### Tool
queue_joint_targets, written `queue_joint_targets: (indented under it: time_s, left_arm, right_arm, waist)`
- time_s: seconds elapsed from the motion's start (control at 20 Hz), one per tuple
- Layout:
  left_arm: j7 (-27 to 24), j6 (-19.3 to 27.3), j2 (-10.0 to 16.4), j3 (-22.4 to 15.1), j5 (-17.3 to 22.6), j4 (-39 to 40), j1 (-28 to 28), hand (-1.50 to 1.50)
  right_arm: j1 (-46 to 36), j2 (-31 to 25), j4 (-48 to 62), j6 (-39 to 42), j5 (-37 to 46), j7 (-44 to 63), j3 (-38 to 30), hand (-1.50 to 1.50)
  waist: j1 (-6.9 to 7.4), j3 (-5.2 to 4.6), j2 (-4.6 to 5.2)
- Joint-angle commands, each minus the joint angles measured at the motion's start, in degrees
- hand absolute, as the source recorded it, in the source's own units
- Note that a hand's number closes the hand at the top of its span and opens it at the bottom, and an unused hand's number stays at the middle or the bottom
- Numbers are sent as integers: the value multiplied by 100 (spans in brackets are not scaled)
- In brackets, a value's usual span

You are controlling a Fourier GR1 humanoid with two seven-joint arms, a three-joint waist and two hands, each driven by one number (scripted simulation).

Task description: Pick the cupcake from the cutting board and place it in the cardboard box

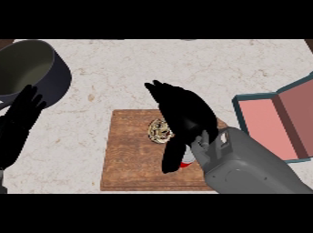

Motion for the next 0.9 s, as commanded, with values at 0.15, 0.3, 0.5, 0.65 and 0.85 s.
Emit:
queue_joint_targets:
  time_s: [0.15,0.3,0.5,0.65,0.85]
  left_arm:
    - [-22,-154,-154,168,-121,236,-122,0]
    - [-427,-26,-570,-123,-538,312,191,0]
    - [1,-194,-386,146,-433,76,105,0]
    - [294,-337,-373,310,-423,-257,269,0]
    - [212,-610,-403,560,-353,-292,342,0]
  right_arm:
    - [151,329,60,569,79,790,111,-150]
    - [162,16,189,740,86,295,-304,-150]
    - [392,271,348,782,367,116,-124,-150]
    - [555,544,398,756,713,-187,-278,-150]
    - [588,484,63,1040,868,-185,-551,-150]
  waist:
    - [-44,3,4]
    - [-34,3,8]
    - [-12,5,9]
    - [-8,6,7]
    - [-15,6,0]
